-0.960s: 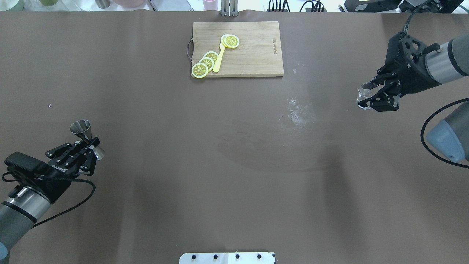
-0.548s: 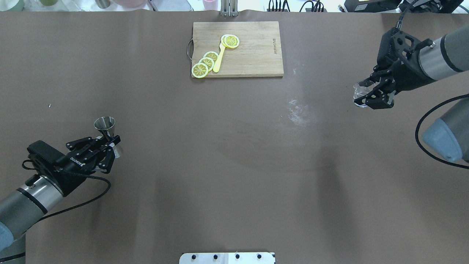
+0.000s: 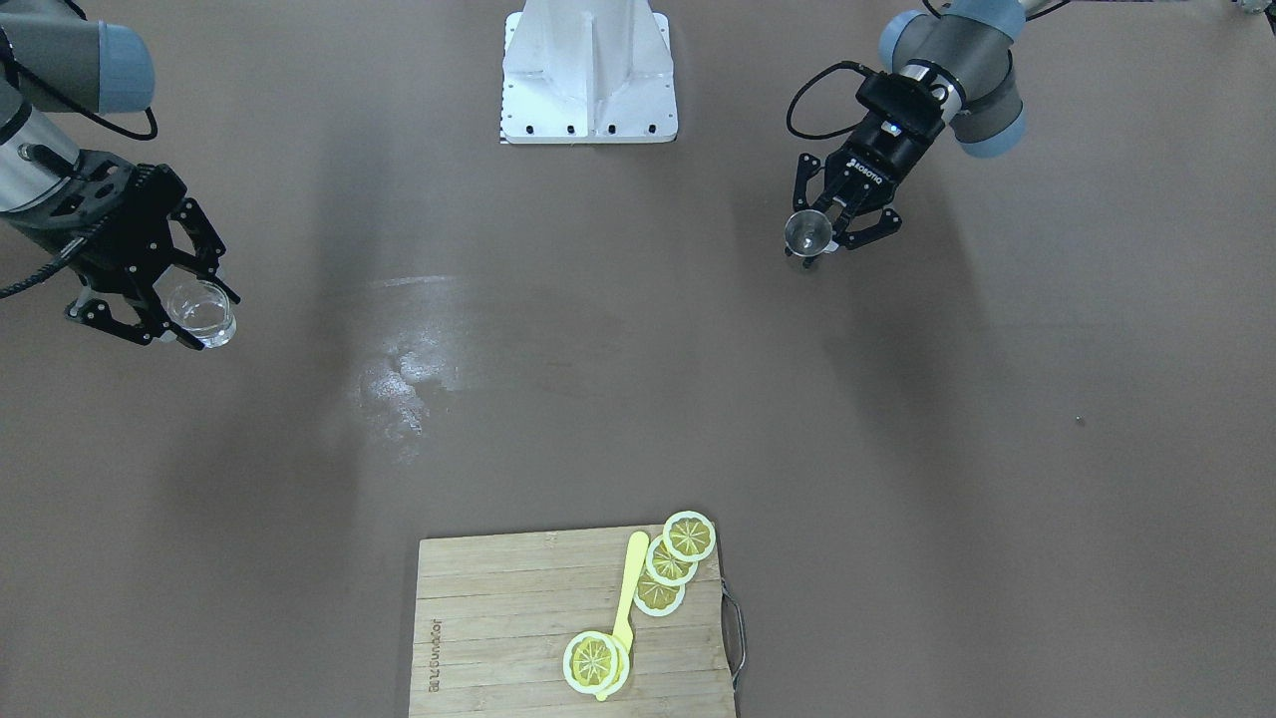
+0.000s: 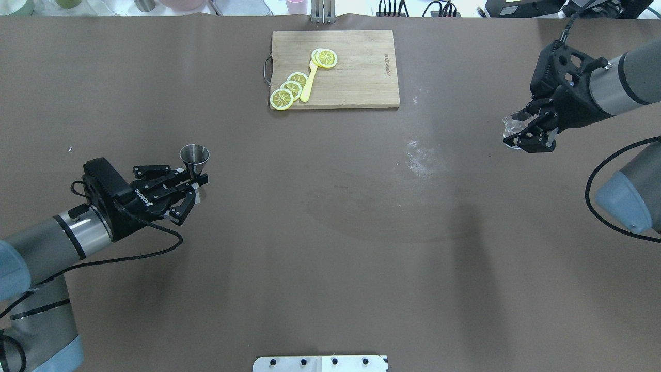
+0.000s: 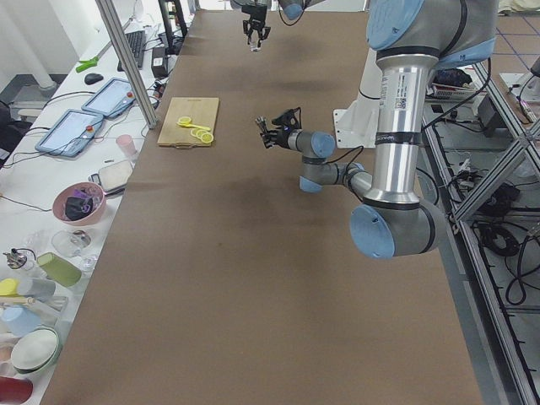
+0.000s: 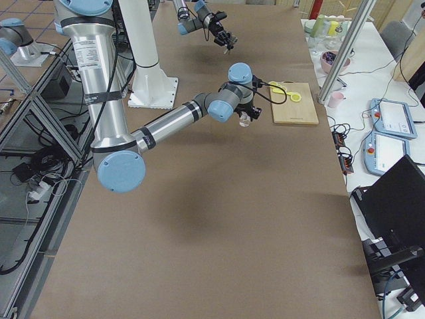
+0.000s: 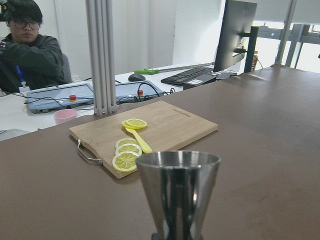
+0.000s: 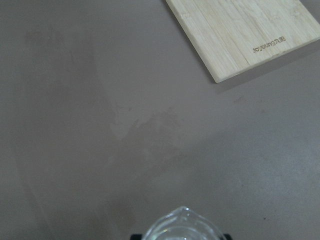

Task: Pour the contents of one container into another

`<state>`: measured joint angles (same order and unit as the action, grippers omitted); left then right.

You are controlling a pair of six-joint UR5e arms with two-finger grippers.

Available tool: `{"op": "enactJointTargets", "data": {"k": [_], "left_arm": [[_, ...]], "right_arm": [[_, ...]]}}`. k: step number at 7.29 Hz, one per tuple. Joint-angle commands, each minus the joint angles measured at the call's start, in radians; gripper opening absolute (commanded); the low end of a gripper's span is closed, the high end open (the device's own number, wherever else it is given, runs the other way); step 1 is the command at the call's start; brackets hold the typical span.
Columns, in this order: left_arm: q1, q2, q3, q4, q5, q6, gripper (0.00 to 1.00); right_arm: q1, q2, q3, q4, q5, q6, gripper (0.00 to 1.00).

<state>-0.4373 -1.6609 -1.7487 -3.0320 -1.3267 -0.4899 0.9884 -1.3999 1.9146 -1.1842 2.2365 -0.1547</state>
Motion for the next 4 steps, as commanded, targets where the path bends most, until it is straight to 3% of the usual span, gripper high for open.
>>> {"op": "enactJointTargets", "data": {"k": [1, 4], "left_arm": [[-0.111, -0.133, 0.099, 0.042, -0.206, 0.098, 0.00], [-0.214, -0.339, 0.283, 0.110, -0.424, 0.193, 0.00]], "right_arm": [[-0.031, -0.014, 0.050, -0.058, -0.001, 0.001, 0.00], [-0.014, 0.001, 0.066, -0.104, -0.037, 0.004, 0.00]]}}
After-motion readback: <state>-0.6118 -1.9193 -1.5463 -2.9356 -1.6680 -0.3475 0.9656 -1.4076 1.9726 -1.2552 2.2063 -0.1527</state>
